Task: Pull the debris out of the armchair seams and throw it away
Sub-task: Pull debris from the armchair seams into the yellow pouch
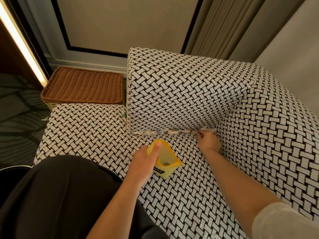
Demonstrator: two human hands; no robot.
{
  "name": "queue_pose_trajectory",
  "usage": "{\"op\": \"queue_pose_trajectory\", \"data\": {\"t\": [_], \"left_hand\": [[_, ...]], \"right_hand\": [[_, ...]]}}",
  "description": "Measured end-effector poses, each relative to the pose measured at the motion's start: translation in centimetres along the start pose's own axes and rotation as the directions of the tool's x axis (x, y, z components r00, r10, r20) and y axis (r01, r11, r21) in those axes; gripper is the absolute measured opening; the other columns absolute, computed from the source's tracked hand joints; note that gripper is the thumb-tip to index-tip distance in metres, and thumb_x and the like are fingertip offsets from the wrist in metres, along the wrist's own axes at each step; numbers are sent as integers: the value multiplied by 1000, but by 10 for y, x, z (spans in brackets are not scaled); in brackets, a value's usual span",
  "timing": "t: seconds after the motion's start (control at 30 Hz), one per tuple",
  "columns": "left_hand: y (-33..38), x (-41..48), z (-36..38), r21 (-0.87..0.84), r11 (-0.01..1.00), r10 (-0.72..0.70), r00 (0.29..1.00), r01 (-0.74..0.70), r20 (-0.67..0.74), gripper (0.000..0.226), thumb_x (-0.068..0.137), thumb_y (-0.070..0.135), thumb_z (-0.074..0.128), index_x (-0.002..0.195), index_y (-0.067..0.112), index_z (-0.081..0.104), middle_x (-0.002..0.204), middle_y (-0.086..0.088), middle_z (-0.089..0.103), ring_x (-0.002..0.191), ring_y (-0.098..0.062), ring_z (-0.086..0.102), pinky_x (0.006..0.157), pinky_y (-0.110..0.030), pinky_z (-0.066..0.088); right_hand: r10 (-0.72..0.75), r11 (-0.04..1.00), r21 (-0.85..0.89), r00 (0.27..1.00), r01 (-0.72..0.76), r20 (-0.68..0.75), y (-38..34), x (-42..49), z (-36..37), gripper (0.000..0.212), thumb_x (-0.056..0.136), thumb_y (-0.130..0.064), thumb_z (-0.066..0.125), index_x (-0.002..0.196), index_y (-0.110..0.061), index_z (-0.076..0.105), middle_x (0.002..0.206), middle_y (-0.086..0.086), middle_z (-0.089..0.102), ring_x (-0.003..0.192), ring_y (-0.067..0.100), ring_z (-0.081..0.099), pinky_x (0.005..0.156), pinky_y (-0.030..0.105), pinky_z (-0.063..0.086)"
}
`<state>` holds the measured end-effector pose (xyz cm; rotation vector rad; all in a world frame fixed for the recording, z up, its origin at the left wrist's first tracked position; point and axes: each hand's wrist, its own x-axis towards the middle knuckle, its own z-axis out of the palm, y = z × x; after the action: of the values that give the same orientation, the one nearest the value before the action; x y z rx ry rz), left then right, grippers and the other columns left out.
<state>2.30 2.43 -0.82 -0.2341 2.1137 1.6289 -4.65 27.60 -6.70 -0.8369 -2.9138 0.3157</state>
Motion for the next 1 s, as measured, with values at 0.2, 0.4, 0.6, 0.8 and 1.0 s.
{"op": "queue_pose_trajectory", "data": {"t": [0.2,0.4,0.6,0.8,1.0], "left_hand": [[5,-5,-1,-41,999,-6,1000,7,17,28,90,57,38,82,30,41,87,13,36,74,-4,39,70,-29,39],[7,-6,0,-27,999,19,1000,-19,-1,28,91,55,38,71,38,30,80,18,31,70,1,37,77,-37,46],[4,-3,0,-21,1000,13,1000,-13,-1,27,90,58,37,82,33,36,82,18,36,73,0,40,87,-41,47],[6,-7,0,-56,998,13,1000,-12,15,27,90,57,38,72,38,32,80,16,35,69,-1,38,77,-35,43],[7,-8,0,-71,997,22,1000,-21,9,28,90,57,39,71,39,29,79,17,32,68,0,35,64,-26,38]], "right_hand": [[-61,998,-19,998,62,35,2,1,-1,28,93,-39,49,115,-30,64,91,8,67,82,27,62,74,34,52],[-130,990,-24,959,140,251,-1,14,-16,30,94,-38,47,118,-26,60,79,-1,59,67,16,54,49,21,34],[-75,996,55,978,65,193,-8,6,-13,28,92,-34,52,113,-21,64,72,-2,60,64,16,54,51,22,34],[27,981,169,931,-94,365,-18,19,-19,38,86,-39,60,115,-14,59,89,2,64,72,16,56,62,25,43],[70,957,228,909,-177,411,-26,21,-18,37,88,-34,60,114,-7,57,88,4,54,80,19,49,72,26,41]]}}
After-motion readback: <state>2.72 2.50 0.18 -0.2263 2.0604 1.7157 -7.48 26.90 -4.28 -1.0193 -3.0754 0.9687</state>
